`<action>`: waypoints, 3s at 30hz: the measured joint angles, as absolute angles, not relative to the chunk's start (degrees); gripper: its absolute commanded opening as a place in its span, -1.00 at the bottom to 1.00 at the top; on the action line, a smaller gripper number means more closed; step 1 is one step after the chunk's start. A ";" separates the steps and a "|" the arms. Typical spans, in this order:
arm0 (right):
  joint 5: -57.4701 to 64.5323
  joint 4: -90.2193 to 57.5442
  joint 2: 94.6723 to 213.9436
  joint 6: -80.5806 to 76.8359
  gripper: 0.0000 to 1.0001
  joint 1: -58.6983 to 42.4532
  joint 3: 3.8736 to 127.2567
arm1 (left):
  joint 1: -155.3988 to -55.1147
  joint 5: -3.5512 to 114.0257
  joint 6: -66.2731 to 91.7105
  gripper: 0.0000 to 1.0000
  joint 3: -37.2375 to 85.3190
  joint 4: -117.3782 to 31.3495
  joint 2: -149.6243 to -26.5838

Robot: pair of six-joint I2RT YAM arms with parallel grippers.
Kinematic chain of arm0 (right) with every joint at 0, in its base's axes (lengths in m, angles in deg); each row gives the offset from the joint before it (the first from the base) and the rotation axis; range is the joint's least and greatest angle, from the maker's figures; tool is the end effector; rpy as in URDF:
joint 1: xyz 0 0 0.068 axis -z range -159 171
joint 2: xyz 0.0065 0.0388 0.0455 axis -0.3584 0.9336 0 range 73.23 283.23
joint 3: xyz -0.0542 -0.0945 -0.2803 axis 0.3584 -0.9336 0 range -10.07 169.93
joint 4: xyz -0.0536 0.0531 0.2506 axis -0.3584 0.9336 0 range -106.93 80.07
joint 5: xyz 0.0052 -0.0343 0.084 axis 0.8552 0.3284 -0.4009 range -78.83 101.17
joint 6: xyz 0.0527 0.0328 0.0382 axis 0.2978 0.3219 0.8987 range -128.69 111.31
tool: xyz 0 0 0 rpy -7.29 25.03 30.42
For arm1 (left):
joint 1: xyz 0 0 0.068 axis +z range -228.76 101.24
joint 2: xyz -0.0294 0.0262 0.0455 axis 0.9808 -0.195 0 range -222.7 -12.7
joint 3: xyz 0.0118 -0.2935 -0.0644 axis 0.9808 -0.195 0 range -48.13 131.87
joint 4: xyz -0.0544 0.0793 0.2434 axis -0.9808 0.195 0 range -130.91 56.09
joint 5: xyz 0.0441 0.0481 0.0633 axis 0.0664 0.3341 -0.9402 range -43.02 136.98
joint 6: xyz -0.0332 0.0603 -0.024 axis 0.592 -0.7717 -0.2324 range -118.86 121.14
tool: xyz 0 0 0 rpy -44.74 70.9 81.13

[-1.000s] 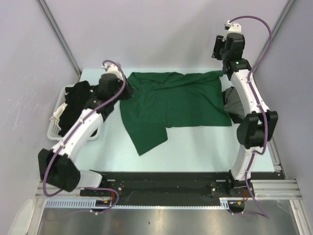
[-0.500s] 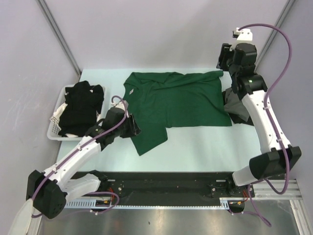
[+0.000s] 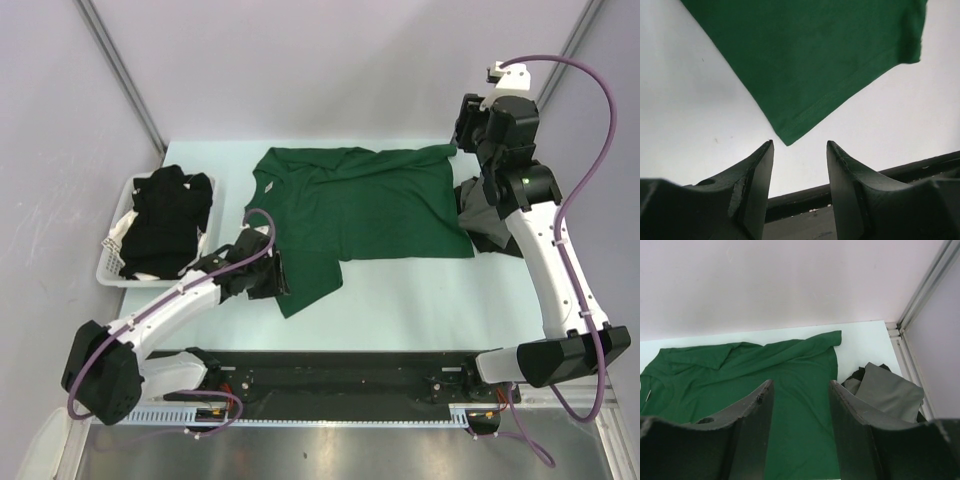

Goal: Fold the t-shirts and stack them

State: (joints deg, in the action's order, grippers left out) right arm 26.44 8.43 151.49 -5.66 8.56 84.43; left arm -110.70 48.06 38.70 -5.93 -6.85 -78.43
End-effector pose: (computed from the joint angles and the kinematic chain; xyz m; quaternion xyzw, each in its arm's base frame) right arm 0.3060 0.0512 0.5053 0.0240 0.7589 -0.0136 0.6506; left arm 0.1866 -0.1176 0.2238 -0.0444 0.9592 -0.1665 0.2241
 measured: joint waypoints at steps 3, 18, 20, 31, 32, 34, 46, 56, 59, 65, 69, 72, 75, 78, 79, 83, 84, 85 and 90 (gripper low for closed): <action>26.81 9.15 151.49 -5.66 0.05 7.97 84.30 | -111.73 48.01 38.83 0.05 -6.26 -6.23 -79.96; 27.79 9.39 151.44 -5.73 0.05 7.09 83.80 | -114.18 47.58 40.21 0.05 -8.86 -5.93 -86.15; 27.86 9.39 151.44 -5.75 0.06 7.09 83.80 | -114.57 47.58 40.21 0.04 -9.10 -6.06 -86.96; 27.88 9.39 151.46 -6.42 0.06 7.00 83.80 | -115.66 47.60 40.14 -0.03 -9.12 -8.84 -91.04; 27.88 9.42 151.49 -6.62 0.06 6.98 83.80 | -115.75 47.60 40.14 -0.03 -9.12 -8.99 -91.35; 27.90 9.42 151.53 -6.95 0.06 6.96 83.80 | -115.77 47.62 40.14 -0.06 -9.10 -9.19 -91.44; 27.88 9.85 153.19 -8.17 0.08 6.94 84.69 | -116.12 47.62 39.66 -0.34 -7.59 -10.56 -93.93; 27.86 10.29 154.33 -9.35 0.08 6.94 86.05 | -116.14 47.64 39.60 -0.93 -7.49 -11.44 -94.52; 27.84 10.29 154.35 -9.33 0.09 6.94 86.05 | -116.27 47.69 39.47 -1.00 -7.49 -11.50 -94.56; 27.82 9.98 154.35 -9.18 0.09 6.94 85.70 | -116.41 46.88 38.92 -1.00 -7.51 -8.64 -93.23; 27.84 9.79 154.33 -9.03 0.09 6.87 84.12 | -116.58 45.39 38.11 -1.00 -7.51 -3.04 -87.31; 27.95 10.33 154.35 -8.26 0.08 6.83 83.47 | -116.71 44.10 37.91 -1.00 -7.16 2.55 -80.64; 28.73 11.73 154.35 -7.47 0.08 6.81 83.47 | -116.78 43.40 37.61 -1.00 -5.89 8.32 -75.11; 29.67 14.38 154.35 -6.21 0.08 6.81 83.23 | -116.80 43.27 37.72 -1.00 -4.34 13.55 -71.55; 30.09 15.58 154.35 -5.55 0.08 6.81 82.90 | -116.80 43.27 37.76 -1.00 -3.90 15.12 -70.61; 30.68 21.17 154.39 -1.92 0.08 6.90 80.71 | -116.84 43.34 38.22 -1.00 -2.22 20.58 -67.81; 30.64 22.88 154.48 -0.83 0.07 7.00 80.06 | -116.84 43.60 38.24 -1.00 -1.85 21.81 -67.11; 30.50 24.52 154.70 0.42 0.07 7.11 79.40 | -116.84 43.71 38.24 -1.00 -1.52 22.97 -66.46; 29.35 30.97 155.42 5.42 0.05 7.38 75.01 | -116.86 44.17 38.18 -1.00 -0.64 28.34 -63.61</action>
